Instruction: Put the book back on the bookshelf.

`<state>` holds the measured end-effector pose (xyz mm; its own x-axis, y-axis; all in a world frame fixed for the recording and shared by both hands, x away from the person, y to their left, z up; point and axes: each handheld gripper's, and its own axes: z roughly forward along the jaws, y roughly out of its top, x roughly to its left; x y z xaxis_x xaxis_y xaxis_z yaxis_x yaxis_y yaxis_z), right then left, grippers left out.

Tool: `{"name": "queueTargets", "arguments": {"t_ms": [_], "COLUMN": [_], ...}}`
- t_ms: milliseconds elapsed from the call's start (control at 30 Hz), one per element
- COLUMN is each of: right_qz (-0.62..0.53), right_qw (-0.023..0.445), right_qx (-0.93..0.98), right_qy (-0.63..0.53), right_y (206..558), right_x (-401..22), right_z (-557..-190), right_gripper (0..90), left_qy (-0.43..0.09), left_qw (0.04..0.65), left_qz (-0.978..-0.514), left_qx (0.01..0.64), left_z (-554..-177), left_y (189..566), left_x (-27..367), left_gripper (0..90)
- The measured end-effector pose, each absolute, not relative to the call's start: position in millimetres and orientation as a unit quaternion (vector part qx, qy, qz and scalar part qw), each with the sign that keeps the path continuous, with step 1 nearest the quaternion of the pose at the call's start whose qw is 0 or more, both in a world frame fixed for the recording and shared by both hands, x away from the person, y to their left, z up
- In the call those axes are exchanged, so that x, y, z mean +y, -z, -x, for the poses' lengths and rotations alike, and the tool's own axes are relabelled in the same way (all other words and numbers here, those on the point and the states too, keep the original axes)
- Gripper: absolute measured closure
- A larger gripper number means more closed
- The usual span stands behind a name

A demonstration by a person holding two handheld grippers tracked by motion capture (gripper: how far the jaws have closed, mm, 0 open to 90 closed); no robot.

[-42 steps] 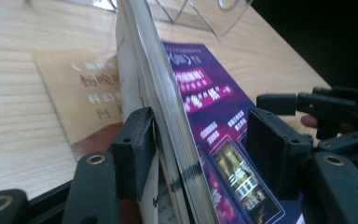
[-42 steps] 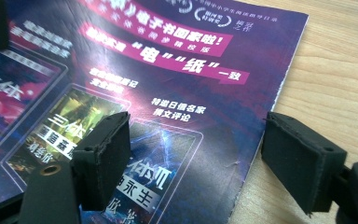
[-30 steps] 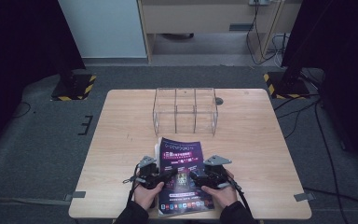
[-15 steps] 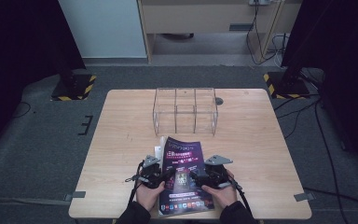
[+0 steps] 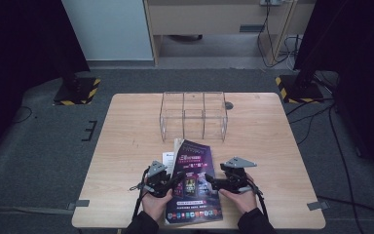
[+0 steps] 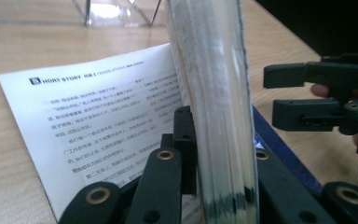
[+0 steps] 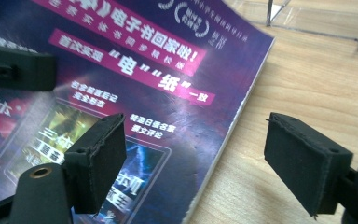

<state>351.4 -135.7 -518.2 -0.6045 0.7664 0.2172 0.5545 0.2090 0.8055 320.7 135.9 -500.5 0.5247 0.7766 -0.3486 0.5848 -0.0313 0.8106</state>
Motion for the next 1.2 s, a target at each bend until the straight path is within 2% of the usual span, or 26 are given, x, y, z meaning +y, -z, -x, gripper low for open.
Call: {"name": "queueTargets", "arguments": {"t_ms": [633, 1000, 1067, 1133, 1200], "right_qz": [-0.4, -0.377, -0.373, -0.374, -0.378], "right_qw": [0.055, -0.017, -0.035, -0.038, -0.041], "right_qx": [0.761, 0.768, 0.766, 0.765, 0.765], "right_qy": [-0.507, -0.518, -0.523, -0.523, -0.52], "right_y": [509.8, 516.3, 516.8, 516.6, 515.7], "right_x": [-136.4, -122.1, -119.3, -118.5, -118.1], "right_z": [-352.5, -352.2, -351.9, -351.6, -351.0], "right_gripper": [19.5, 19.5, 24.0, 24.4, 29.2], "left_qy": [-0.143, -0.144, -0.145, -0.144, -0.143], "left_qw": [0.566, 0.582, 0.582, 0.582, 0.582], "left_qz": [-0.705, -0.696, -0.697, -0.697, -0.696], "left_qx": [0.402, 0.395, 0.393, 0.393, 0.394], "left_z": [-300.2, -297.9, -297.8, -298.2, -298.7], "left_y": [465.9, 461.1, 461.1, 461.5, 462.4], "left_x": [137.5, 138.8, 138.4, 138.6, 139.0], "left_gripper": [83.1, 83.1, 83.1, 83.1, 83.1]}}
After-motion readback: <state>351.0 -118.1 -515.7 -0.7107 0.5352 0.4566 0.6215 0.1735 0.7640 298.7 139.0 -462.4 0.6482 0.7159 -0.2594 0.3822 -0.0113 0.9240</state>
